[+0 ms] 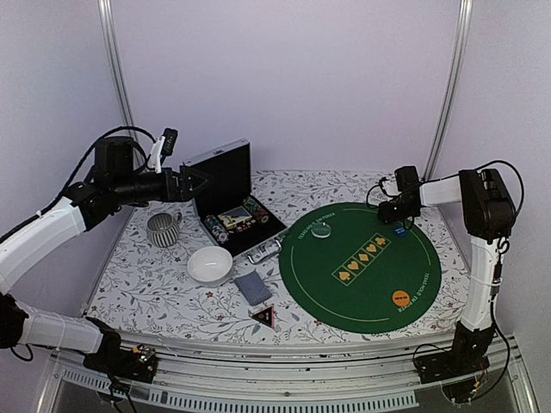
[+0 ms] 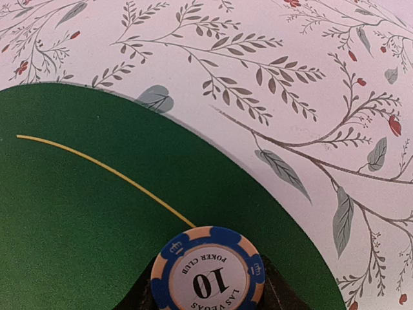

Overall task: Distribute texas hold em gaming equipment
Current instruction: Place the poker chips pile in the small blind area.

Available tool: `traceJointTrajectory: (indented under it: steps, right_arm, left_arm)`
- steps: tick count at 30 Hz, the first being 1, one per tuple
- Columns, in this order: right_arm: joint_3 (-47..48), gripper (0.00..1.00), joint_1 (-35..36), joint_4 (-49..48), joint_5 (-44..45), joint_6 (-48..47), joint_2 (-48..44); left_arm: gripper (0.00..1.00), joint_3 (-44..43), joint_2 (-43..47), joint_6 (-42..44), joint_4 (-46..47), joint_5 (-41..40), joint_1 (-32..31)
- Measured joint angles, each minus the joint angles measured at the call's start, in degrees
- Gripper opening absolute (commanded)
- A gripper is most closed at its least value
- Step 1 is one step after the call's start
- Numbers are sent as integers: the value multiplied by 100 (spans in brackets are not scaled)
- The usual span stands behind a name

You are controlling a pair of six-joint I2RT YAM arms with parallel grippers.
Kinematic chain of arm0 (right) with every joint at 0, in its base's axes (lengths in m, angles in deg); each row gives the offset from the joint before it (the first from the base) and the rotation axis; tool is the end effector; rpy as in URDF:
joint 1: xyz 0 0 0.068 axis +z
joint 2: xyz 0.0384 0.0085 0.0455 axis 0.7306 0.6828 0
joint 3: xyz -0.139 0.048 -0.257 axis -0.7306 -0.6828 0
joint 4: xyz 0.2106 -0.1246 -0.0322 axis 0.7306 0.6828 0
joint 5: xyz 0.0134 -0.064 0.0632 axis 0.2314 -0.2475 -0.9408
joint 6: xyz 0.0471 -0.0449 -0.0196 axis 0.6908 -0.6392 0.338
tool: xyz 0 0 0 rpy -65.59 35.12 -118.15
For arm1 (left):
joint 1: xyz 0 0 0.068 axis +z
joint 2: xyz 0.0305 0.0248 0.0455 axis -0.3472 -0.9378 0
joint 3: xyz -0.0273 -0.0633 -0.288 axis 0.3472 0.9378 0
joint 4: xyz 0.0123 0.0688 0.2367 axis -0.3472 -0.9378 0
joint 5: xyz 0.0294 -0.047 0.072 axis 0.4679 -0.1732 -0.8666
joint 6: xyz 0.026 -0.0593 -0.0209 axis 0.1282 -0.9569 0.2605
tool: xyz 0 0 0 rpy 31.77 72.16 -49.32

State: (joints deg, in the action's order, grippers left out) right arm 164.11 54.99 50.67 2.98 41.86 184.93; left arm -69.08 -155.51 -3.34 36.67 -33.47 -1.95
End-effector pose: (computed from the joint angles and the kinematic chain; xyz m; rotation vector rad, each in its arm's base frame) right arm 0.4548 0.0652 0.1439 -0.3746 2.4443 0.0126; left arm 0.2277 -0.1183 0.3622 0.3479 1.9597 -0.9043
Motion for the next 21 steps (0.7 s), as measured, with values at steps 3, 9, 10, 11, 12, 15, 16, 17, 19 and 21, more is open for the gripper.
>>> traceJointTrajectory:
  steps: [3,9,10,11,12,15,16,17,19,21]
  right_arm:
    - [0,3,-4,22,-94,-4,0]
    - [24,10,-37,59,-223,-22,24]
    - [37,12,-46,70,-236,-24,26]
    - [46,14,-48,87,-245,-24,28]
    - [57,15,-55,103,-249,-24,35]
    - [114,18,-57,170,-251,-46,57]
    - [129,23,-57,188,-251,-55,63]
    - [153,25,-57,216,-251,-63,70]
    - [184,27,-57,247,-243,-68,90]
    - [190,29,-57,260,-238,-68,90]
  left_arm:
    - [98,0,0,2,-9,-4,7]
    - [98,0,0,20,-26,-7,24]
    - [98,0,0,22,-26,-4,28]
    - [98,0,0,22,-28,-7,33]
    - [98,0,0,24,-33,-7,39]
    - [98,0,0,37,-55,-7,55]
    - [98,0,0,42,-63,-7,61]
    - [98,-2,2,44,-70,-7,68]
    - [98,-4,2,66,-87,-7,79]
    - [98,-11,2,94,-111,-9,92]
